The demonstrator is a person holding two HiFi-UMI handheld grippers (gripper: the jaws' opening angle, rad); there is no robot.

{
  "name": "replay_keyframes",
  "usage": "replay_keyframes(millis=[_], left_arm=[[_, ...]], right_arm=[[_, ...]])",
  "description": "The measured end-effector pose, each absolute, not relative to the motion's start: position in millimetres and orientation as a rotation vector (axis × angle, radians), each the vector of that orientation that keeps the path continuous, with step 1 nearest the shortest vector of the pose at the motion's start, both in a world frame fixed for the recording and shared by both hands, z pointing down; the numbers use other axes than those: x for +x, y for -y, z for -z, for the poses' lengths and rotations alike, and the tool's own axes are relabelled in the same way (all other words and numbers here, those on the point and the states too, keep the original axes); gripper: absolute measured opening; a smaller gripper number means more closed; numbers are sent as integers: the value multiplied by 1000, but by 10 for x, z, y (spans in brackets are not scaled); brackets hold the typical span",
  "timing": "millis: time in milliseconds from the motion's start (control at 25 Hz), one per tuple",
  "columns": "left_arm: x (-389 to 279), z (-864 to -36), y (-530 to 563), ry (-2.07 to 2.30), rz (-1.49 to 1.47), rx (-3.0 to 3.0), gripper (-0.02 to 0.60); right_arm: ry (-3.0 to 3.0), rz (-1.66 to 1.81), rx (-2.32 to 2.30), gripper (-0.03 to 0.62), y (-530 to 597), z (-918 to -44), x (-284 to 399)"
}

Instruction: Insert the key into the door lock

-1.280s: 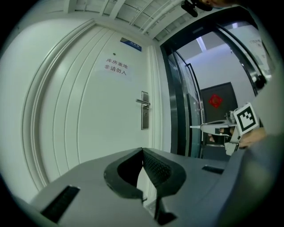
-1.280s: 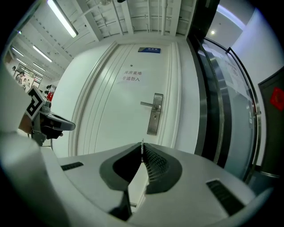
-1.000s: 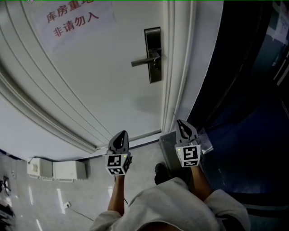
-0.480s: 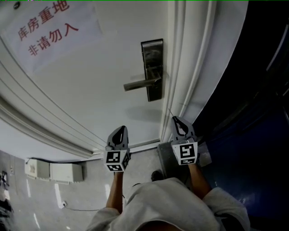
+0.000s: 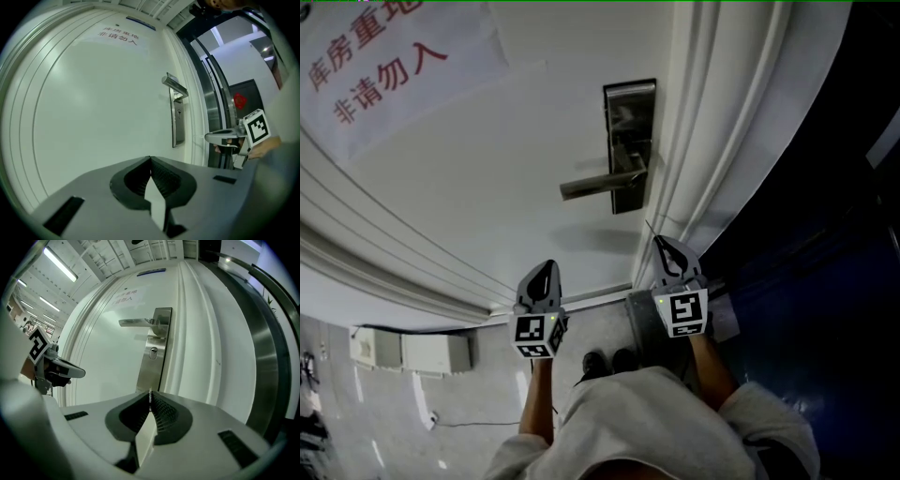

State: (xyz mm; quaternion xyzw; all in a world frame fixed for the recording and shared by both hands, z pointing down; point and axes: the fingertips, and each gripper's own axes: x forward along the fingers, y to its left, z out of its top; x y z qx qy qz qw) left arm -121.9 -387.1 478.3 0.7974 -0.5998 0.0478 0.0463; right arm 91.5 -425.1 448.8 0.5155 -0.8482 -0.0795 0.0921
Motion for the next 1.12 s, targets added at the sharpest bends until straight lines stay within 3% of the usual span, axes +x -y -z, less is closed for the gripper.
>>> replay_keyframes(millis=[640,1120], left_arm=[[-1400,-4802,3959,1761,-95,2480,18],[-1441,-4725,3976,1745,-73,2508,18]], right_arm=[[2411,448,1547,29,4293,-4206,697],[2005,1022,1403,29,4450,-3673,643]])
